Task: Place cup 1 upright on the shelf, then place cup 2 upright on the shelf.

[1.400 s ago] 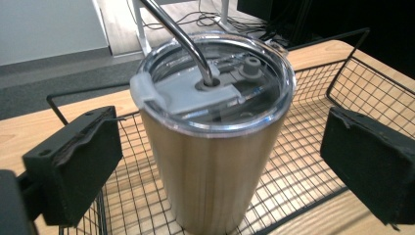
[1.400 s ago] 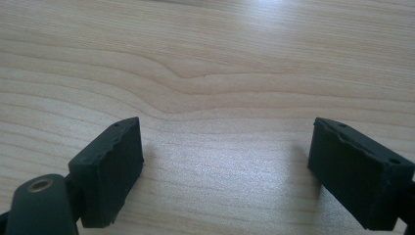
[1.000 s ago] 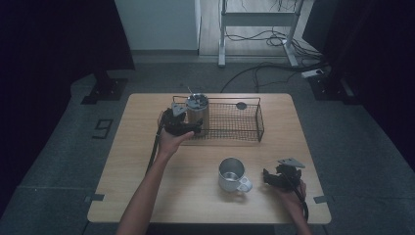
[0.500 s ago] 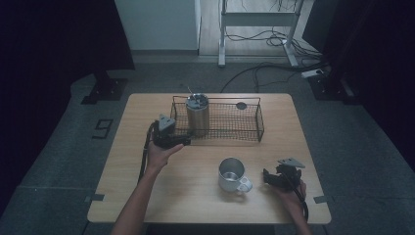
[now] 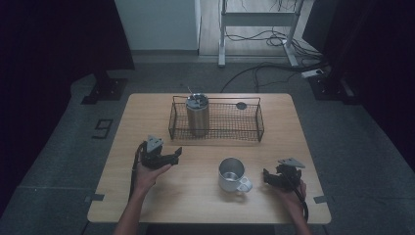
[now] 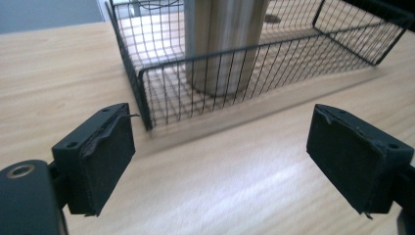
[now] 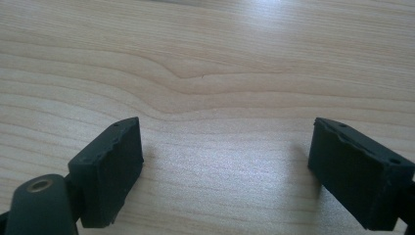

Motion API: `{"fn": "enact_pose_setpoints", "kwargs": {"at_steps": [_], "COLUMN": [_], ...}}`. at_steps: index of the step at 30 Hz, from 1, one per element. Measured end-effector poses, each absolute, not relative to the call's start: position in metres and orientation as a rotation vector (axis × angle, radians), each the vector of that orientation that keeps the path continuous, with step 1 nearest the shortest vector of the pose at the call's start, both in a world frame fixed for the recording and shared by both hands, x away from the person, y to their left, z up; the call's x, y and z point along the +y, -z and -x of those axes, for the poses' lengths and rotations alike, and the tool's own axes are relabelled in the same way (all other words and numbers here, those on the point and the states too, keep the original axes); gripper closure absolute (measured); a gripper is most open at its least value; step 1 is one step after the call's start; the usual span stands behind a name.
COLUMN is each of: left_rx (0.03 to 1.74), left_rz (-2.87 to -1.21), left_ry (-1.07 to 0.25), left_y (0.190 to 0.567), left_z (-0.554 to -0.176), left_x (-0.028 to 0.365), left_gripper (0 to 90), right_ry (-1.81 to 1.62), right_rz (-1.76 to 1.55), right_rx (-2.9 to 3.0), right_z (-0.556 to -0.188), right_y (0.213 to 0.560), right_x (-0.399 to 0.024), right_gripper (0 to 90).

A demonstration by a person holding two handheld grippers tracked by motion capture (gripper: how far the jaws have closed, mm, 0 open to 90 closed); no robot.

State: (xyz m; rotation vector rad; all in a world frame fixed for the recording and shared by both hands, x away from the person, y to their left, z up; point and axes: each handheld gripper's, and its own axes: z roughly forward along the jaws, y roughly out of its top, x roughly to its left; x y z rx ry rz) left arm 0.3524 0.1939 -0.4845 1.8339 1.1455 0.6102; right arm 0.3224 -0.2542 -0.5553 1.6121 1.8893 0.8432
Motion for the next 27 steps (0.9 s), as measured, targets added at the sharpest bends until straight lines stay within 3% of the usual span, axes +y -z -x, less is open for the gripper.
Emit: {"fn": "enact_pose_setpoints", "kwargs": {"at_steps": [14,27], "left_rx": [1.162,1.132], "left_rz": [-1.861,-1.900], "left_ry": [-0.532,-0.478], "left_y": [0.506,0.515], "left_z": [-0.335,-0.331], "left_x": [0.208,0.191], "left_gripper": [12.6,12.3], "right_ry": [-0.841,-0.872], "right_rz": [-1.615,-1.573], "right_rx": [1.886,1.844], "right_z": [-0.323,-0.314], "right_y": [0.555,0.547], "right_x": [-0.254,-0.252], "right_gripper": [12.6,12.6]}}
